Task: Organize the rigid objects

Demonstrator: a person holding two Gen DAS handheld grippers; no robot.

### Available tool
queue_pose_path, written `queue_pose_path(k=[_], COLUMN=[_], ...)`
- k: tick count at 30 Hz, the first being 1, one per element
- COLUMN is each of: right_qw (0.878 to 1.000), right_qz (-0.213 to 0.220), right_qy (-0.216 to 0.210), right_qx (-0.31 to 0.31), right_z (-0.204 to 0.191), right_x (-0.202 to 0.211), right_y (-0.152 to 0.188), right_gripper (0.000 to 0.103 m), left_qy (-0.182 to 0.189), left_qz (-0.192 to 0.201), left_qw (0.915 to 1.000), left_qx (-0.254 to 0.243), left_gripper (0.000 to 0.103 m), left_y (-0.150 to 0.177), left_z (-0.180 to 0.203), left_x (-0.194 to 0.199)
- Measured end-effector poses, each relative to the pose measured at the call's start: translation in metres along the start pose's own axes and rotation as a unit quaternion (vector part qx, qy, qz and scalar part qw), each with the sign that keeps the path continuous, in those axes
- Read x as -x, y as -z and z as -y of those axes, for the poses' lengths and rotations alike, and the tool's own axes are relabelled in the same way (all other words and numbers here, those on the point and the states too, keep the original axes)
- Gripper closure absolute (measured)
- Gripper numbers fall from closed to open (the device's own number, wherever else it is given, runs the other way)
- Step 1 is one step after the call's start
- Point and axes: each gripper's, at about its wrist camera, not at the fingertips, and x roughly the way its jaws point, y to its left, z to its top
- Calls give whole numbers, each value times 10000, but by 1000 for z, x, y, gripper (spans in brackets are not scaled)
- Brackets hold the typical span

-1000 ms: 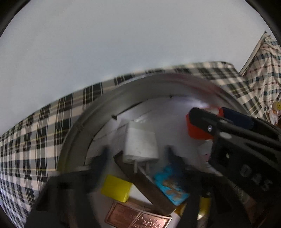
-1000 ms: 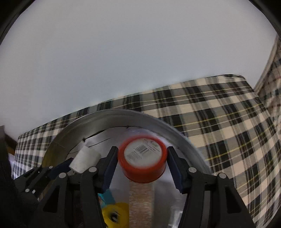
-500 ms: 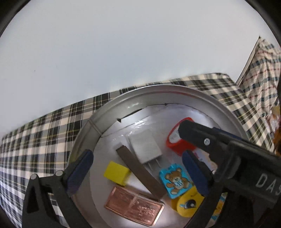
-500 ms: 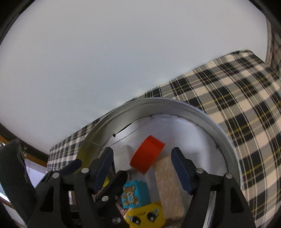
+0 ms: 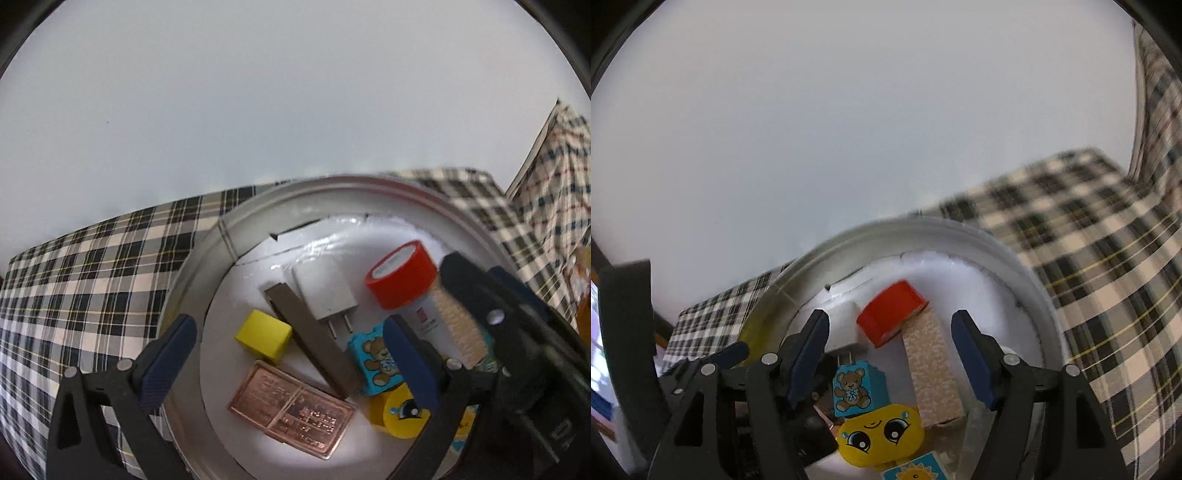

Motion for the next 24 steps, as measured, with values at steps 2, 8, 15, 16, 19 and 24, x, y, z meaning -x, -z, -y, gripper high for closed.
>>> queue_pose_path(k=[2, 8, 15, 16, 19, 24], right_qw=[9978, 9812, 9730, 9720, 9670, 9509], right_qz=[628, 1686, 2011, 2036, 2127, 2423], right_qy=[137, 802, 961, 982, 1134, 1351], right_qx=[141, 495, 603, 640, 828, 1371], right_z=[-4, -14, -20, -21, -27, -44], right_x=[17, 47, 60, 62, 64, 73], right_y=[6, 29, 46, 48, 56, 75], right_gripper=[32, 30, 22, 21, 21, 20], left_qy=[72, -58, -310, -321, -505, -598], left_qz=[255, 1191, 2135, 2177, 2297, 2375], left_qw=[9996, 9927, 9765, 9755, 9719, 9694], left_qx=[12, 166, -13, 9, 113, 193], left_gripper=[1, 1, 1, 1, 1, 1], left_y=[6, 26, 45, 48, 57, 66], left_z=[-1, -5, -2, -3, -6, -11], left_x=[8, 29, 50, 51, 51, 54])
